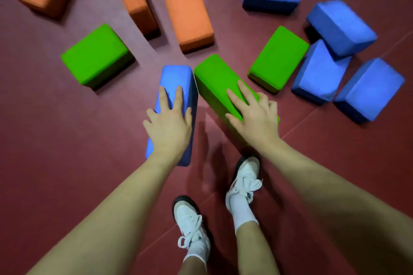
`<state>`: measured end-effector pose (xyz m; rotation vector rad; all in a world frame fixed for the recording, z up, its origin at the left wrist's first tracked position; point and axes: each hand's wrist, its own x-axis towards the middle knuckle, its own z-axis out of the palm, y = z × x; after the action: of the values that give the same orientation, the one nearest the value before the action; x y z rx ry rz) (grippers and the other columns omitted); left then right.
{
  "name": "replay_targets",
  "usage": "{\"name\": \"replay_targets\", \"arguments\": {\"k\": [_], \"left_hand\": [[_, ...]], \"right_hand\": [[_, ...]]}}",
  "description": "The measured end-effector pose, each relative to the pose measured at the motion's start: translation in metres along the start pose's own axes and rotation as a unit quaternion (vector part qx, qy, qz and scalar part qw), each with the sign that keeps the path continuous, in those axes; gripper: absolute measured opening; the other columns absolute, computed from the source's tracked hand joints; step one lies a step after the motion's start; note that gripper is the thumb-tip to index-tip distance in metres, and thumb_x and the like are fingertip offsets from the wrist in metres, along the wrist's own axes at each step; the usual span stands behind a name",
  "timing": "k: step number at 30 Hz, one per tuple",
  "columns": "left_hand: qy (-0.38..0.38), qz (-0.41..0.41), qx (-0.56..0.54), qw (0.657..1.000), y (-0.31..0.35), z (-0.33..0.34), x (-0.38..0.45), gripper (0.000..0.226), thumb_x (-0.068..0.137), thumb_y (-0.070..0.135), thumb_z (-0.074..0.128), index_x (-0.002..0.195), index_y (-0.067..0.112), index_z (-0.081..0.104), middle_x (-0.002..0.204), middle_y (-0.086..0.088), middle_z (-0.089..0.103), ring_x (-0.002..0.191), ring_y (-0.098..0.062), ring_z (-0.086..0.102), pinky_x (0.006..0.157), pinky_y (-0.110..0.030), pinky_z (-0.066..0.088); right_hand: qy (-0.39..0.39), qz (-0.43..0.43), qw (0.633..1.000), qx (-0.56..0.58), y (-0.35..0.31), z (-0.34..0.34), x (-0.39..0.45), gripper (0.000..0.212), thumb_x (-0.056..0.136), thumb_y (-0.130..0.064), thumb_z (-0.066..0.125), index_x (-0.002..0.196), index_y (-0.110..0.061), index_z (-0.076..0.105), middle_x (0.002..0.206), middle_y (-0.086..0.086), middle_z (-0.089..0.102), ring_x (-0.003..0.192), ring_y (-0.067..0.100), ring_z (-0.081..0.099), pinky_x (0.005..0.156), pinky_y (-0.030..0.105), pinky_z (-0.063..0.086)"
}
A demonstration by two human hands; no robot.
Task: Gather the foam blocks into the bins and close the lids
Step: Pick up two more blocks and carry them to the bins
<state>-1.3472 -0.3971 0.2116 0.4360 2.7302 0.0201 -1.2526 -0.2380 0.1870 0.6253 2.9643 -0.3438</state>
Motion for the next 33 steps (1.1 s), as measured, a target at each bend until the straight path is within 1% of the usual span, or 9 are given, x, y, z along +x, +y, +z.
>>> {"name": "replay_targets", "arguments": {"k": [3,8,12,16,20,25,28,33], "left_hand": [[0.021,-0.020,-0.014,0.999,-0.027,-0.075,-0.020,0.054,0.099,0.046,0.034,0.150,0.037,0.018,0.160,0.000,0.007,0.113,-0.038,0.040,0.090,-0.043,0.036],[0.068,-0.056,-0.047,0.995,-0.069,-0.196,-0.058,0.053,0.099,0.045,0.035,0.150,0.035,0.020,0.160,-0.002,0.008,0.114,-0.039,0.040,0.091,-0.045,0.036],[0.090,-0.089,-0.078,0.989,-0.102,-0.272,-0.094,0.053,0.099,0.045,0.036,0.149,0.035,0.022,0.159,-0.001,0.011,0.111,-0.039,0.041,0.090,-0.045,0.037],[0.108,-0.128,-0.080,0.983,-0.133,-0.332,-0.128,0.052,0.099,0.045,0.036,0.148,0.035,0.024,0.159,-0.001,0.013,0.110,-0.039,0.043,0.088,-0.042,0.038],[0.115,-0.182,-0.080,0.973,-0.160,-0.373,-0.158,0.053,0.099,0.046,0.035,0.149,0.035,0.022,0.159,-0.001,0.011,0.113,-0.038,0.042,0.090,-0.041,0.037],[0.134,-0.269,-0.102,0.948,-0.195,-0.404,-0.188,0.053,0.099,0.046,0.036,0.149,0.035,0.023,0.159,0.000,0.013,0.115,-0.039,0.043,0.092,-0.040,0.038],[0.145,-0.327,-0.129,0.925,-0.223,-0.409,-0.212,0.053,0.099,0.046,0.037,0.149,0.036,0.023,0.159,0.001,0.013,0.116,-0.038,0.043,0.093,-0.040,0.038],[0.168,-0.423,-0.162,0.876,-0.280,-0.410,-0.265,0.053,0.098,0.047,0.038,0.148,0.035,0.026,0.156,0.003,0.018,0.114,-0.038,0.046,0.093,-0.041,0.039]], "right_hand": [[-0.004,-0.007,1.000,0.001,-0.054,-0.067,0.004,0.059,0.080,-0.042,0.068,0.136,-0.031,0.052,0.151,0.002,0.040,0.106,0.042,0.054,0.080,0.044,0.040],[0.042,-0.047,0.998,-0.011,-0.135,-0.182,0.004,0.061,0.073,-0.040,0.075,0.131,-0.028,0.059,0.145,0.003,0.047,0.098,0.042,0.058,0.074,0.043,0.043],[0.048,-0.091,0.995,-0.015,-0.189,-0.252,0.004,0.059,0.080,-0.041,0.070,0.136,-0.031,0.053,0.151,0.001,0.040,0.107,0.042,0.053,0.079,0.043,0.039],[0.042,-0.126,0.991,0.004,-0.238,-0.303,-0.002,0.059,0.084,-0.043,0.065,0.139,-0.033,0.048,0.154,-0.002,0.034,0.114,0.039,0.049,0.084,0.043,0.037],[0.033,-0.176,0.984,0.018,-0.285,-0.342,-0.006,0.059,0.086,-0.045,0.062,0.141,-0.035,0.045,0.156,-0.003,0.030,0.119,0.038,0.046,0.088,0.042,0.036],[0.001,-0.269,0.963,0.004,-0.340,-0.371,0.000,0.059,0.089,-0.048,0.057,0.144,-0.038,0.038,0.158,-0.006,0.024,0.128,0.035,0.039,0.093,0.043,0.034],[-0.021,-0.337,0.941,-0.005,-0.376,-0.379,0.001,0.059,0.089,-0.048,0.056,0.145,-0.038,0.036,0.159,-0.006,0.022,0.129,0.035,0.039,0.096,0.043,0.034],[-0.044,-0.453,0.890,-0.015,-0.451,-0.378,-0.018,0.057,0.089,-0.046,0.057,0.143,-0.037,0.041,0.157,-0.004,0.026,0.127,0.035,0.040,0.094,0.044,0.036]]}}
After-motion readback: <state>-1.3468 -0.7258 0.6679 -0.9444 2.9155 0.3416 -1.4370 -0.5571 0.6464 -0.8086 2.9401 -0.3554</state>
